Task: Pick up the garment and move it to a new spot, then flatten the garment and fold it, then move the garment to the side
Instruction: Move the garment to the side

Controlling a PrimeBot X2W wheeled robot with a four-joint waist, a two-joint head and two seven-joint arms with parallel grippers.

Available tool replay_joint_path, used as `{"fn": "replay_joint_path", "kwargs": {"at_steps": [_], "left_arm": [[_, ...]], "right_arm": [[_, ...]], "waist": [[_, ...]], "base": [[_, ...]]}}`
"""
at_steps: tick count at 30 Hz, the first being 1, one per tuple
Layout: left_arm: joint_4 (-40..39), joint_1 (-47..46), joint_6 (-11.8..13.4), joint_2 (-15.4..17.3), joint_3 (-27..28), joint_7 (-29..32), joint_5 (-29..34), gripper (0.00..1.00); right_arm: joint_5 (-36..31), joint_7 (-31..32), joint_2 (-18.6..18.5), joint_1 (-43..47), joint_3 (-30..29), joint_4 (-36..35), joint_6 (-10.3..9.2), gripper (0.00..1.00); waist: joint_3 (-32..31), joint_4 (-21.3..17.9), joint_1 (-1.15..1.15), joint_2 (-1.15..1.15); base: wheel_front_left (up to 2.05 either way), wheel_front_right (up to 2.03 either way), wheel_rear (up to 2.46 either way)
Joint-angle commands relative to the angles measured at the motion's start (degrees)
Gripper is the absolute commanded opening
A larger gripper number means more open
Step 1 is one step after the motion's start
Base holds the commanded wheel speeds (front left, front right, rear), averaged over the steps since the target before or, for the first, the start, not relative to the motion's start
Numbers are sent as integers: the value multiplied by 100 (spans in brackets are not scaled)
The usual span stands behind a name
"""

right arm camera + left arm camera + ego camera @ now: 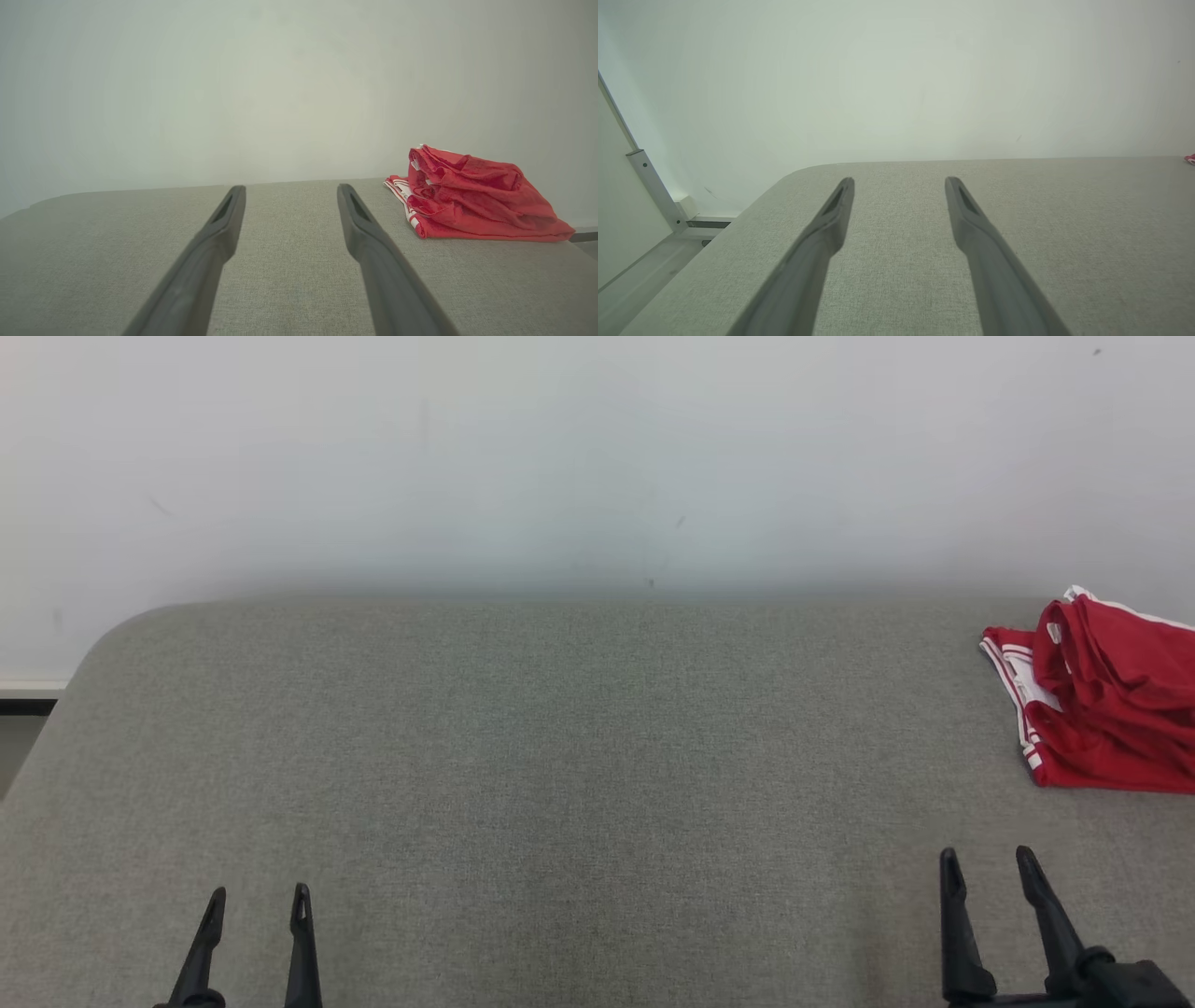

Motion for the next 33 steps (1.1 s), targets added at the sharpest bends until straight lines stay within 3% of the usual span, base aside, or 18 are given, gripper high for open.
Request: {"fn": "replay_joint_path", "kwargs": {"at_steps": [1, 33], "left_arm": [[56, 97, 33, 1, 6, -14, 52, 100], [233, 98, 116, 148, -105, 114, -119, 100]], "right_arm": [[-85, -47, 53, 89, 43, 12, -17, 100], [-203, -168, 118, 305, 429, 216, -17, 100]], "waist": [[-55, 23, 0, 0], [-215, 33, 0, 0]], "base": [[0, 0, 0], [0, 0, 0]]}}
